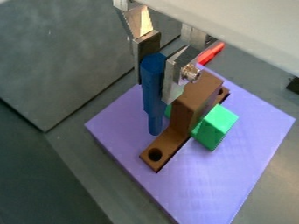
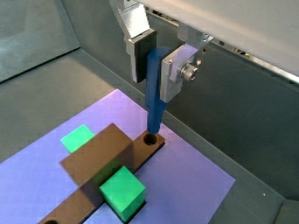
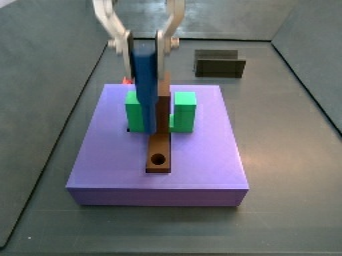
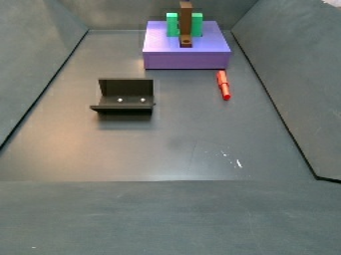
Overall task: Pick up the blue object. Move up. Place the blue object on the fixture. Regrasp the blue object. Move to above the board. Insert the blue object.
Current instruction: Insert the blue object.
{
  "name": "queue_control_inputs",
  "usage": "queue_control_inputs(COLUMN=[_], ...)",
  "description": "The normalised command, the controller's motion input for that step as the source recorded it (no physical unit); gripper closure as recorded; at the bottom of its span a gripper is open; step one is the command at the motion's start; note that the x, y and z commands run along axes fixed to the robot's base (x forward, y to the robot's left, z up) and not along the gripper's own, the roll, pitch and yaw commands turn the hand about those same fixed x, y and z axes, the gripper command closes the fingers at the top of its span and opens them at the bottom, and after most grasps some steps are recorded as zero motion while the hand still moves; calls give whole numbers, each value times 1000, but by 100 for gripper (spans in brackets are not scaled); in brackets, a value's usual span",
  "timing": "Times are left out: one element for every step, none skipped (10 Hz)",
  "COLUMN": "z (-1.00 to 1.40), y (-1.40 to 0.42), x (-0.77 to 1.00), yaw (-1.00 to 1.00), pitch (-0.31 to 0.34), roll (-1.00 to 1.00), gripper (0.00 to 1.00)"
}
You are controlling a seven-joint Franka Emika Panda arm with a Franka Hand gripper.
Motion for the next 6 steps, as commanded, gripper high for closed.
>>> queue_control_inputs(z=[-351, -334, -311, -306, -254, -200], y=[-234, -240, -166, -86, -43, 0], x=[240, 103, 46, 0, 0, 29], yaw=[0, 0, 0, 0, 0, 0], pitch=[40, 17, 11, 0, 0, 0], roll=[197, 164, 164, 157, 160, 113], gripper=[100, 100, 100, 100, 100, 100])
